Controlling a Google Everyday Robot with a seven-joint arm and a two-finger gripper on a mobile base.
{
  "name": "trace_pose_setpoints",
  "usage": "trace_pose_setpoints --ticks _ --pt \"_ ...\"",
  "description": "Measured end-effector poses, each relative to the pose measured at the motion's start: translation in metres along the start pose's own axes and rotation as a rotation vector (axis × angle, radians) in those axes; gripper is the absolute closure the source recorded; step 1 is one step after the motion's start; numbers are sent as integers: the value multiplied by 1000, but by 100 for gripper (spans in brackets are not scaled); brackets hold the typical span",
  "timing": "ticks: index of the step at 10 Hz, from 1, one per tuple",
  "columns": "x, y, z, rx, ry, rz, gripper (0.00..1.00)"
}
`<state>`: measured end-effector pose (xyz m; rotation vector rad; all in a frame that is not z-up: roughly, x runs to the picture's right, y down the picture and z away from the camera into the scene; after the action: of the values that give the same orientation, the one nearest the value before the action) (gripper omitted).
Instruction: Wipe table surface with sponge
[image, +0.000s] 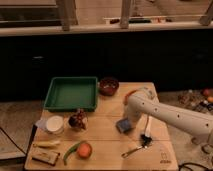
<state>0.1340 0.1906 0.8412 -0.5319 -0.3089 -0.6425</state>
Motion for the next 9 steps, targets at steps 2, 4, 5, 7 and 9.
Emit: trace_pose_setpoints --ticks 2,4,5,7,9 --pt "-25 -29 3 -6 0 -51 100" --pt "-55 -59 7 -10 -4 -98 100" --pt "-78 -76 12 -18 -11 -143 100" --pt "-102 -86 18 -33 -19 -189 100" --pt "-115 -81 24 -53 -25 -201 100"
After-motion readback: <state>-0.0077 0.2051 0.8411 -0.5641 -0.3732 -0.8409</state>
